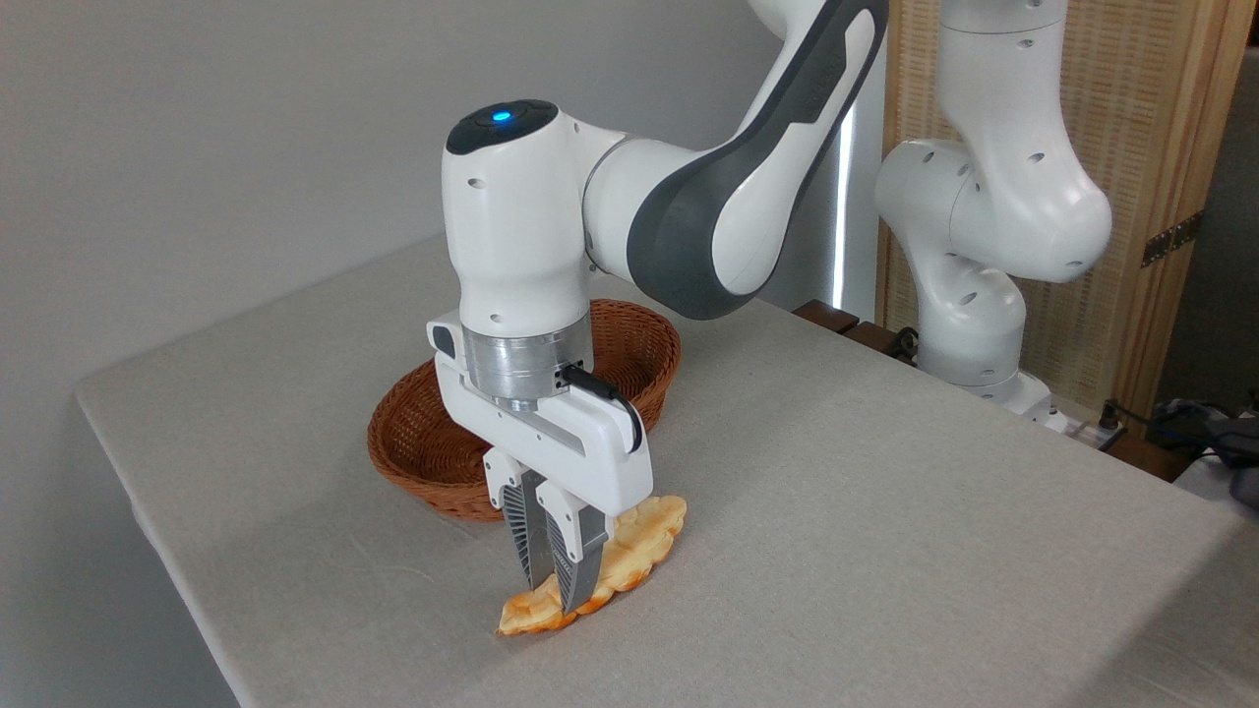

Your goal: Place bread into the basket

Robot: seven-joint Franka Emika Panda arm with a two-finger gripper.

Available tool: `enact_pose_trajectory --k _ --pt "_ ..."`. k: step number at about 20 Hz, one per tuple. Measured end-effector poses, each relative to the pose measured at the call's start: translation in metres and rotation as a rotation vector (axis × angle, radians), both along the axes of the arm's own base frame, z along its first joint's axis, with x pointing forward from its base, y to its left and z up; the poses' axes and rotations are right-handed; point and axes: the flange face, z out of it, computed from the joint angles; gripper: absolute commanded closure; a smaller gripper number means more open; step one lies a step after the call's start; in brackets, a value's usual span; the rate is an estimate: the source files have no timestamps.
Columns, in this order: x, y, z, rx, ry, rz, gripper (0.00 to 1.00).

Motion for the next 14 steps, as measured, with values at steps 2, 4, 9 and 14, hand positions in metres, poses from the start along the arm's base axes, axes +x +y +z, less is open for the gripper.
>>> enact_pose_trajectory --k 2,4,9,14 --pt "0.0 0.0 0.001 0.0 -0.001 0.0 0.74" --pt "0.0 0.0 0.001 0.0 -0.002 0.001 0.74" --pt "-0.001 0.003 0.008 -0.001 -0.014 0.006 0.73" --pt "-0.002 0.015 0.02 -0.001 -0.036 0.026 0.72"
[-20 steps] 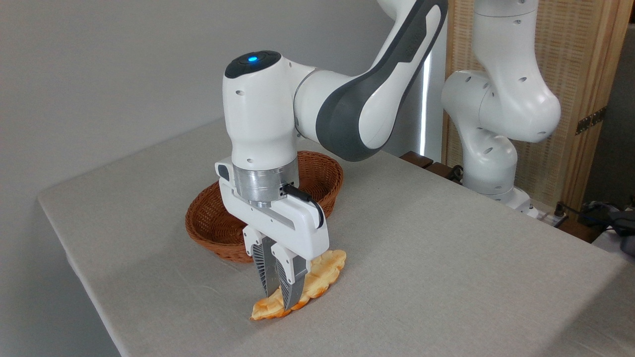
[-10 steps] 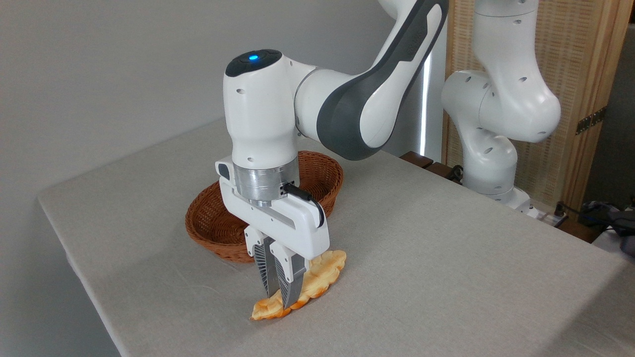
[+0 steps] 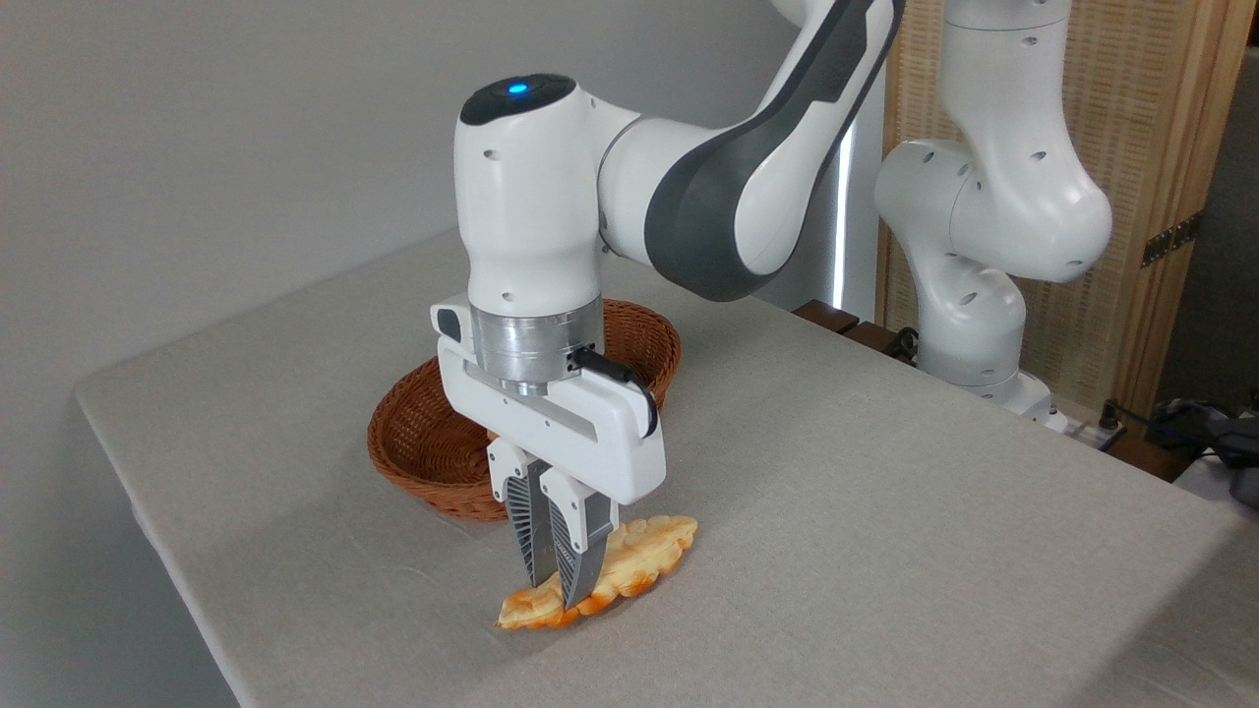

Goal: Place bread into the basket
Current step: 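Carry the held pastry over the woven basket, then lower the pastry into the basket and open the gripper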

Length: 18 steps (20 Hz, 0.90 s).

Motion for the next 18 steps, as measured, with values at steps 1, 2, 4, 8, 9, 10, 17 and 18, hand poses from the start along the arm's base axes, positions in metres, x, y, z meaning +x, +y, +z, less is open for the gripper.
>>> enact_pose_trajectory --k 1,2,4,8,9,10,17,18 --pt "0.0 0.002 0.002 0.0 -0.004 0.003 0.72" --pt "-0.001 0.003 0.005 0.0 -0.009 0.005 0.71" --pt "-0.002 0.007 0.011 -0.001 -0.02 0.012 0.71" --pt "-0.006 0.019 0.034 -0.024 -0.062 0.045 0.68" --pt "-0.008 0.019 0.04 -0.028 -0.071 0.047 0.67" --pt "-0.01 0.019 0.046 -0.033 -0.077 0.048 0.67" --pt "-0.025 -0.007 0.077 -0.13 -0.078 0.047 0.68" --pt "-0.027 -0.016 0.081 -0.15 -0.075 0.039 0.68"
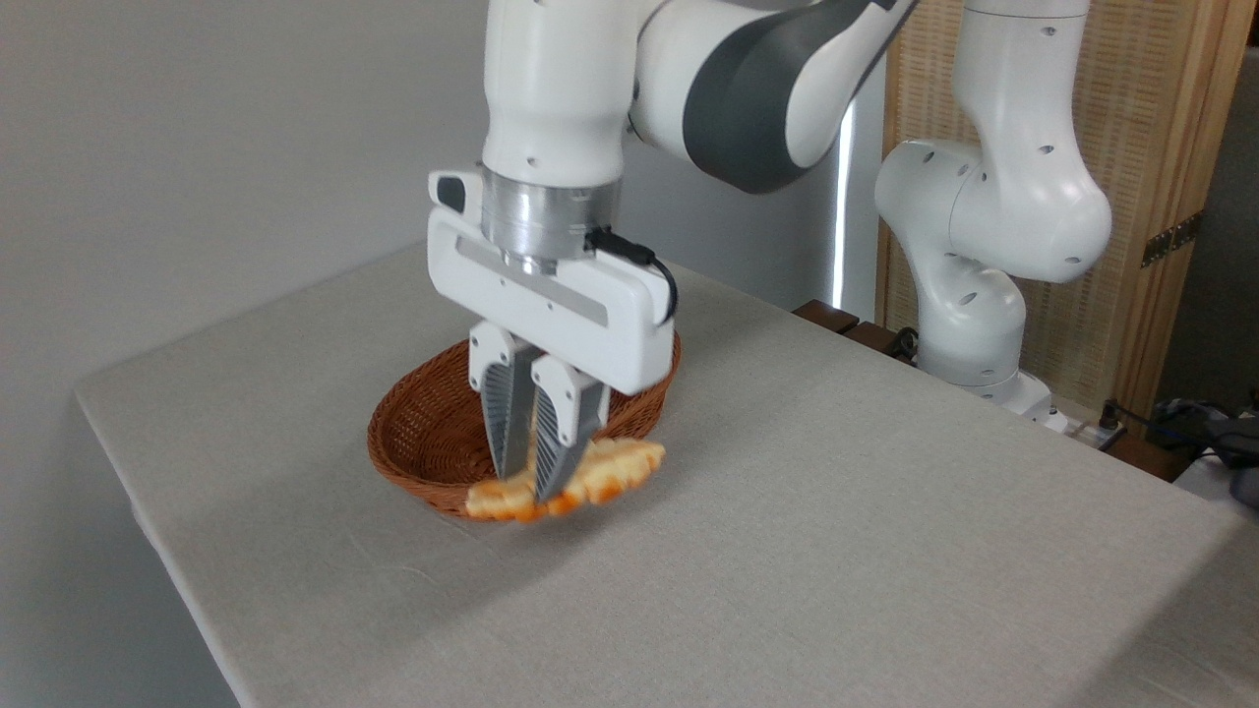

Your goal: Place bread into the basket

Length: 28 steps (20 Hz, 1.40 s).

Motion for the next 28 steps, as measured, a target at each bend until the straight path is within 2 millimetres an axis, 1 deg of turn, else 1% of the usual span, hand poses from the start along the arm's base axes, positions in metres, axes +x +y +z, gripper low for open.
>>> enact_pose_trajectory --k 3,6,12,13,14,15,16,22,26,28 --pt "-0.007 -0.035 0.006 -0.019 0.02 -0.055 0.68" --pt "-0.013 -0.066 0.005 -0.037 0.051 -0.09 0.68" --pt "-0.024 -0.126 0.003 -0.058 0.081 -0.054 0.65" --pt "-0.026 -0.135 0.003 -0.058 0.085 -0.053 0.6" --pt "-0.028 -0.142 0.003 -0.057 0.088 -0.057 0.49" --pt "-0.029 -0.148 0.002 -0.055 0.091 -0.063 0.33" --pt "-0.031 -0.152 0.001 -0.053 0.098 -0.068 0.0" --pt "-0.032 -0.149 -0.001 -0.05 0.12 -0.067 0.0" --pt "-0.028 -0.135 -0.001 -0.034 0.113 -0.071 0.0" --pt "-0.025 -0.121 -0.001 0.005 0.102 -0.096 0.0"
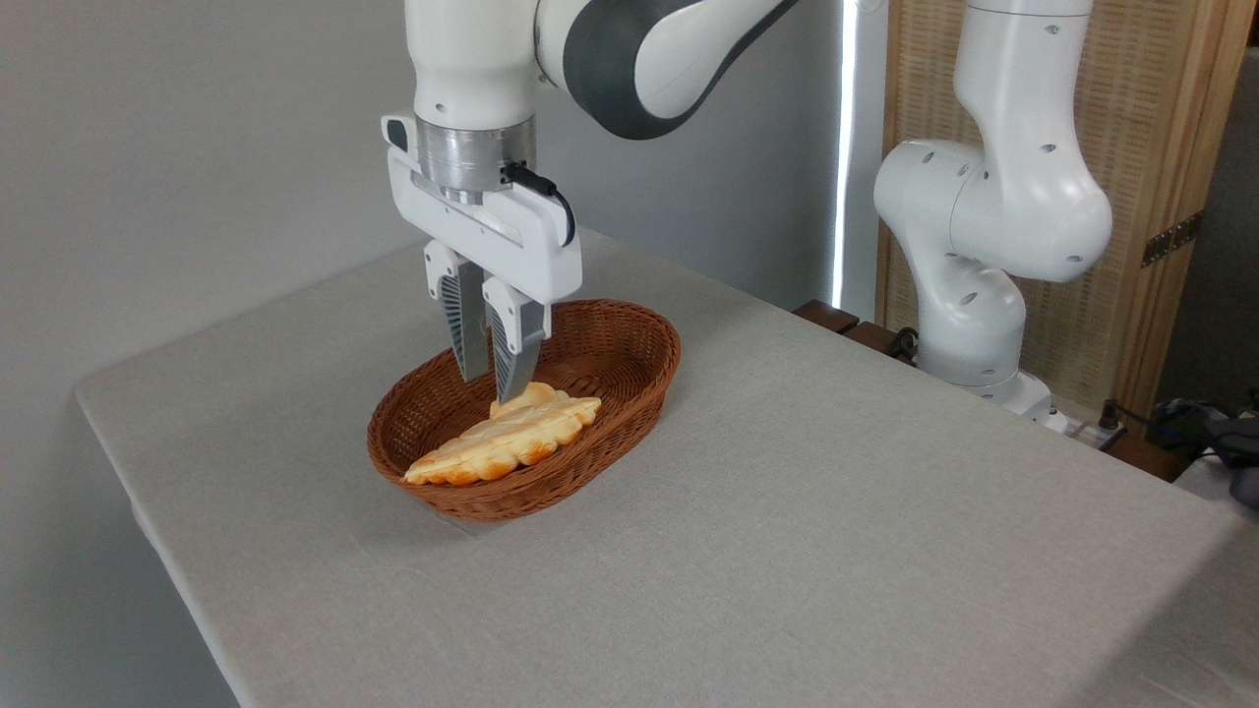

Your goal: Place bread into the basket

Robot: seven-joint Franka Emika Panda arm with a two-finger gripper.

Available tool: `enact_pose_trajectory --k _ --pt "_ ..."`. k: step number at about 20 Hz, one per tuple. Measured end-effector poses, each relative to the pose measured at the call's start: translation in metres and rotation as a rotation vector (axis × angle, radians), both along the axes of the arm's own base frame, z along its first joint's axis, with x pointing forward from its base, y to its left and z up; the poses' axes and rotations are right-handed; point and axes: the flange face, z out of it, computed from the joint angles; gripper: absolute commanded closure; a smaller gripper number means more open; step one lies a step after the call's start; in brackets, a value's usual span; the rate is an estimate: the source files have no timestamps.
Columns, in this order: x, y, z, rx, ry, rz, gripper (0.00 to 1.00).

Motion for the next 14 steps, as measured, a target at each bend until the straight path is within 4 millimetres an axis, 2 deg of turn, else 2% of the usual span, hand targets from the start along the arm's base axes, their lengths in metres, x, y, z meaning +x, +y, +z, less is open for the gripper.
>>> enact_pose_trajectory --k 9,14 --pt "0.012 0.076 0.009 0.07 -0.038 -0.021 0.0" --pt "0.013 0.09 0.01 0.069 -0.039 -0.02 0.0"
